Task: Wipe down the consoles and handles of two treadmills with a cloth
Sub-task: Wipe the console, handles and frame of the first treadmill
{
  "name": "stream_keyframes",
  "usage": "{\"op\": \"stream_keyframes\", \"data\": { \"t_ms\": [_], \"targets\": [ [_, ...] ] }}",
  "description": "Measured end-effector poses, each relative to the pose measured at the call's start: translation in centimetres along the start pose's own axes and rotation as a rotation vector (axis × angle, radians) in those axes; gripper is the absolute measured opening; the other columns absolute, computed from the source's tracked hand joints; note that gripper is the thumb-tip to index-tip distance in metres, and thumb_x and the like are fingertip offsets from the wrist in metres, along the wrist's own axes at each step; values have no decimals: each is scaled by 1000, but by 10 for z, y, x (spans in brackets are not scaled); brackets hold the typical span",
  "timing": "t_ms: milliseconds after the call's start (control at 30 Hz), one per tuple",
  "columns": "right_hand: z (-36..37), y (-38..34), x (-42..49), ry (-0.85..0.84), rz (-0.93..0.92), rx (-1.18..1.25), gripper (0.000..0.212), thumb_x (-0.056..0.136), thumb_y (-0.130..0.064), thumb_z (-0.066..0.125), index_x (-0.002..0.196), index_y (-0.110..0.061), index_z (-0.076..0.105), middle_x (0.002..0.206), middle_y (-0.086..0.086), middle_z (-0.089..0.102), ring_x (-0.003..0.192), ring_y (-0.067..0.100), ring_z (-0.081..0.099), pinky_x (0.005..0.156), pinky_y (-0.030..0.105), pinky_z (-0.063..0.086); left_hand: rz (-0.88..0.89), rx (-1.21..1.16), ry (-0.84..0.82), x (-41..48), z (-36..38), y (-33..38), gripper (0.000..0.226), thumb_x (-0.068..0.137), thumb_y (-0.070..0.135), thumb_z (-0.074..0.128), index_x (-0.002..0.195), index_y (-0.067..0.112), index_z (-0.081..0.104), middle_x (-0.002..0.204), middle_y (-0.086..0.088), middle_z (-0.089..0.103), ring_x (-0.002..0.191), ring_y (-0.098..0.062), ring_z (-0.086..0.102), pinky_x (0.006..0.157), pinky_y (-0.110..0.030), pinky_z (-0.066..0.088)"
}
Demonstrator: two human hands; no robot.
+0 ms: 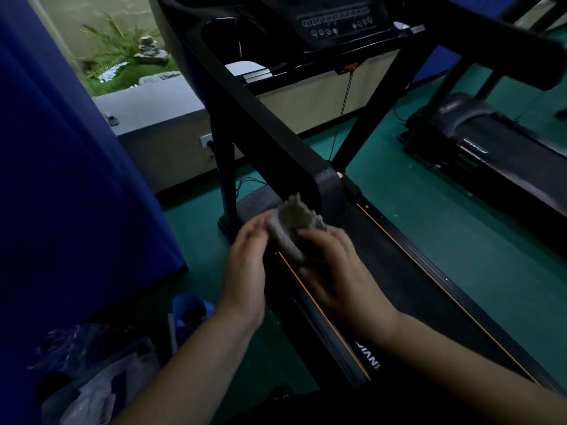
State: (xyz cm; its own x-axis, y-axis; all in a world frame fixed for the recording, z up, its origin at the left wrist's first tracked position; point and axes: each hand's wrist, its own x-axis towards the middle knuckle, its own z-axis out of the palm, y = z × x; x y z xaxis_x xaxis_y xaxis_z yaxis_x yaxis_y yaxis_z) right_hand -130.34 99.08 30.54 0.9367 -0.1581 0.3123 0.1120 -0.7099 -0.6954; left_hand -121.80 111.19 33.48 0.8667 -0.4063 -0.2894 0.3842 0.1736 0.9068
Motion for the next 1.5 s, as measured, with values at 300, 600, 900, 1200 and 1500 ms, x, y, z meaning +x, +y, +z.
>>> {"op": "stream_keyframes", "data": {
  "t_ms": [300, 600, 900, 1200, 1500],
  "targets": [
    [-21, -25, 43, 19, -102, 1, 46, 85, -16, 56, 130, -26, 52, 121, -12, 56, 114, 7, 54, 96, 24, 44, -125, -343, 381, 12, 3, 5, 24, 99, 26, 45, 121, 24, 57, 111, -8, 67, 98, -24, 66, 86, -41, 54],
    [-60, 12, 127, 261, 468, 171, 28, 95, -32, 54, 121, -22, 55, 112, -4, 61, 95, 6, 59, 73, 20, 50, 435, 97, 304, 33, 88, -30, 49, 92, 23, 40, 137, 5, 46, 143, -16, 35, 133, -22, 39, 109, -23, 34],
    [-45, 6, 149, 144, 444, 155, 19, 94, -36, 54, 111, -27, 58, 104, -6, 62, 88, 8, 62, 66, 21, 51, 330, -18, 427, 109, 59, -30, 39, 100, 19, 39, 136, 6, 47, 136, -7, 50, 126, -19, 46, 94, -6, 36],
    [-41, 0, 168, 157, 428, 51, 27, 87, -39, 64, 111, -28, 57, 91, -15, 58, 82, -1, 59, 66, 16, 49, 601, 235, 457, 118, 59, -3, 36, 94, 17, 54, 127, 3, 57, 136, -19, 43, 126, -22, 41, 95, 3, 21],
    [-39, -2, 164, 185, 436, 54, 24, 84, -43, 65, 104, -31, 60, 96, -11, 62, 82, 3, 62, 72, 29, 57, 327, 66, 614, 208, 14, 14, 48, 97, 40, 39, 122, 6, 63, 116, -19, 64, 108, -32, 60, 91, -35, 48]
  ]
}}
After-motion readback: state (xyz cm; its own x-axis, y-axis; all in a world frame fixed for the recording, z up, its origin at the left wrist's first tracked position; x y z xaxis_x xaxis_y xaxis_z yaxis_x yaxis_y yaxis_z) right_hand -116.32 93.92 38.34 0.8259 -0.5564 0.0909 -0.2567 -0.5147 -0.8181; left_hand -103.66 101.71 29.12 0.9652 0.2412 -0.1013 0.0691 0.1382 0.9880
